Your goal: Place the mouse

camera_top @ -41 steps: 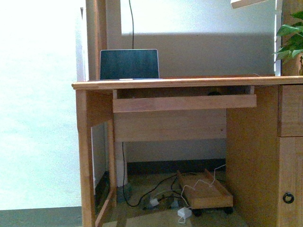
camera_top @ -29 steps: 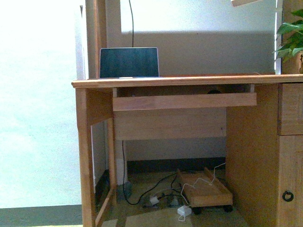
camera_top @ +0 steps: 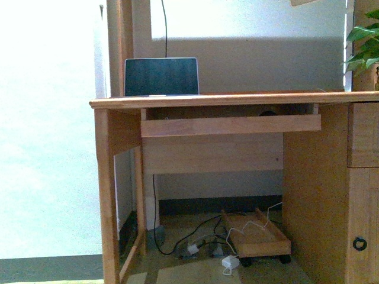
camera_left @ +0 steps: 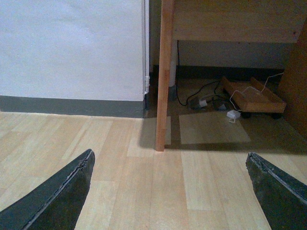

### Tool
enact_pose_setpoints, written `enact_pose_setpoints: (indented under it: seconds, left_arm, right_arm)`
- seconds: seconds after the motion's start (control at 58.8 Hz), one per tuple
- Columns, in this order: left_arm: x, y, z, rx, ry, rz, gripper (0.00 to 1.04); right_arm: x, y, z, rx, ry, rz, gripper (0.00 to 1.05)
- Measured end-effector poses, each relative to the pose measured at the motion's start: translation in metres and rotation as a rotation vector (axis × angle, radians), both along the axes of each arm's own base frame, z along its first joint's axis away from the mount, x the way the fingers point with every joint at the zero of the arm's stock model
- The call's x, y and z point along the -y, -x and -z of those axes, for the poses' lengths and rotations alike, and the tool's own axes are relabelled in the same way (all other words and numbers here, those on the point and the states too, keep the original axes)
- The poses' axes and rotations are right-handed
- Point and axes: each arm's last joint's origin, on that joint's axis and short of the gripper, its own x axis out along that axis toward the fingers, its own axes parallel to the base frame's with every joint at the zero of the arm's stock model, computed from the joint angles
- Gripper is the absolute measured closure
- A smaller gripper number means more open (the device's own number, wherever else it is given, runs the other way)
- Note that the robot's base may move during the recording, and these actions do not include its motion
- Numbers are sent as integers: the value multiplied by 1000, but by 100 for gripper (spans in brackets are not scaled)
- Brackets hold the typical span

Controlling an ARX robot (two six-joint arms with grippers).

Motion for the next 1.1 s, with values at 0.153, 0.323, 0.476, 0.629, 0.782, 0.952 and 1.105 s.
enact_pose_setpoints:
  seconds: [0.153, 0.323, 0.476, 0.629, 0.782, 0.952, 1.105]
  left_arm:
    - [0, 0, 0, 0, 0, 0, 8]
    - [0, 0, 0, 0, 0, 0, 8]
    - [0, 0, 0, 0, 0, 0, 8]
    - [0, 0, 0, 0, 0, 0, 8]
    - [0, 0, 0, 0, 0, 0, 8]
    - [0, 0, 0, 0, 0, 0, 8]
    - [0, 0, 0, 0, 0, 0, 8]
  right_arm:
    - [0, 0, 0, 0, 0, 0, 7]
    - [0, 0, 0, 0, 0, 0, 7]
    - [0, 0, 0, 0, 0, 0, 7]
    - [0, 0, 0, 0, 0, 0, 7]
    - [0, 0, 0, 0, 0, 0, 7]
    - [0, 0, 0, 0, 0, 0, 7]
    - [0, 0, 0, 0, 0, 1, 7]
